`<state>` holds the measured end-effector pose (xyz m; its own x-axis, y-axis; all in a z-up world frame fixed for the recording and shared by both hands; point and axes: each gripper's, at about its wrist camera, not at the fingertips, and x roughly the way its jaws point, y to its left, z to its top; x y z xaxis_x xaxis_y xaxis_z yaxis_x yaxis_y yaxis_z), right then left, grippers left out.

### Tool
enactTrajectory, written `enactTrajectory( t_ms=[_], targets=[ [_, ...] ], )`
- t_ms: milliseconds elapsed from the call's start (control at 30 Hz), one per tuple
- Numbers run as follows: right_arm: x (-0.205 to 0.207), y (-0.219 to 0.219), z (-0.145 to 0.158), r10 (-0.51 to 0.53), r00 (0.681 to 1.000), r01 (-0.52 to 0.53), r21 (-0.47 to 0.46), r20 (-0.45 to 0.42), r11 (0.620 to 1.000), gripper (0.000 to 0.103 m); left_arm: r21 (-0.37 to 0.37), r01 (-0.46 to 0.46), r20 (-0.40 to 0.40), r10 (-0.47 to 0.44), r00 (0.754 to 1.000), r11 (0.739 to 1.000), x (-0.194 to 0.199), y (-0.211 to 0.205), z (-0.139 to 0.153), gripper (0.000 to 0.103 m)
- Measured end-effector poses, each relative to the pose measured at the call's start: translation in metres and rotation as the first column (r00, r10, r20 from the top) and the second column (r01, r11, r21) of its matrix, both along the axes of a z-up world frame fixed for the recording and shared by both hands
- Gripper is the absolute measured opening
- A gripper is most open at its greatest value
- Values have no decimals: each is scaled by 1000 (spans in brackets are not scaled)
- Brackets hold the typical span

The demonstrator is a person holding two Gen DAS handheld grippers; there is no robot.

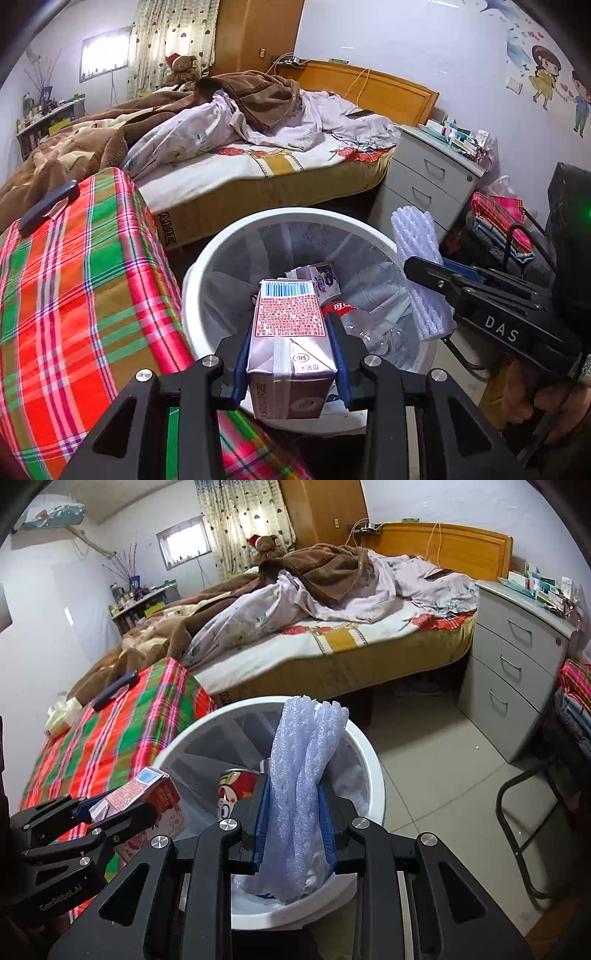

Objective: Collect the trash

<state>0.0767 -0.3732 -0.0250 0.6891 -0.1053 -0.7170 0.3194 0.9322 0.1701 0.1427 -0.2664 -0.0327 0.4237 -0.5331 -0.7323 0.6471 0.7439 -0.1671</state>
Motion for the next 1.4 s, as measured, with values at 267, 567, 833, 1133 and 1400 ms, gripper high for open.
enactTrajectory(
  t_ms=[267, 567, 833, 1133, 1400],
  targets=[
    [6, -1, -7, 20, 999, -22, -46, -36, 999, 27, 6, -6, -13, 6, 1000, 1000, 3, -6, -8, 39],
    [-1, 3, 1, 18, 1000, -18, -71, -10, 997, 35, -4, -13, 2, 13, 1000, 1000, 0, 2, -2, 59],
    [-9, 11, 11, 5, 999, -2, -76, 36, 997, 55, -21, -36, 30, 37, 999, 999, -12, 15, 12, 60],
    [-23, 28, 28, 26, 995, -16, -93, 99, 996, 55, -33, -103, 82, 106, 991, 994, -29, 40, 29, 69],
    [-36, 48, 37, 49, 987, -33, -109, 150, 994, 55, -44, -155, 148, 160, 976, 987, -52, 68, 44, 69]
  ],
)
